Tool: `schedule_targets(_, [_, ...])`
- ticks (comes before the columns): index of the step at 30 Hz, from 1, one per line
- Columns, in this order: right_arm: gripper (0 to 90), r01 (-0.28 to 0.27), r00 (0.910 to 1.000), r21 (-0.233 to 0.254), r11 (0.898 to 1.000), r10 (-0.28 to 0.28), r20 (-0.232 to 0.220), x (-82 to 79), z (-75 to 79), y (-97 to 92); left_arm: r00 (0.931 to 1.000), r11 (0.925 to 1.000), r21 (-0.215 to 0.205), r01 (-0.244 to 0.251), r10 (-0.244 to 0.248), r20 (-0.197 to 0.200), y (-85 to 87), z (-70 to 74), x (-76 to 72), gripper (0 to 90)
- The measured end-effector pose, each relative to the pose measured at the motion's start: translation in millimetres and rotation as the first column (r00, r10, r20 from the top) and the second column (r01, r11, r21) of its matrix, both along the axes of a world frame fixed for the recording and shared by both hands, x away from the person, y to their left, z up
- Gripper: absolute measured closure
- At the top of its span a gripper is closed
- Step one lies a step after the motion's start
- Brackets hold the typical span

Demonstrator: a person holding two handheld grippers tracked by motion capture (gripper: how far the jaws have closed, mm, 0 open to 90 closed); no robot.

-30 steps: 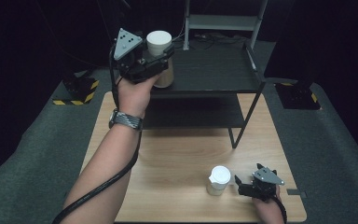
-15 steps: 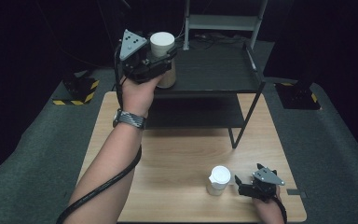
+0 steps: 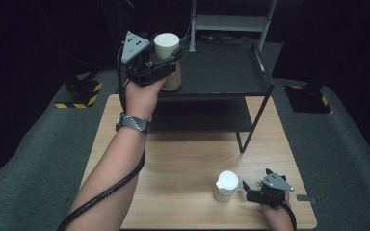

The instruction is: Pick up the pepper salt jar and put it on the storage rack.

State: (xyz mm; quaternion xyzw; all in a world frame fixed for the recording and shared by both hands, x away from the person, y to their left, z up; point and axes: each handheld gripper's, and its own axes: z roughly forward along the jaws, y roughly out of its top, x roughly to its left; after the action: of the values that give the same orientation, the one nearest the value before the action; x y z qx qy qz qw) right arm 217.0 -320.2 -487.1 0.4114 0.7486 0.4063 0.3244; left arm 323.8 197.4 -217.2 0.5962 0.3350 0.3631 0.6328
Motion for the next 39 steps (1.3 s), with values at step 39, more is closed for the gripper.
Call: schedule_targets(39, [0.0, -0.003, 1.0, -0.01, 1.0, 0.003, 0.001, 0.0, 0.2, 1.1, 0.9993, 0.9988, 0.035, -0.033, 0.033, 0.018, 15.4, -21.0, -47.5, 0.4])
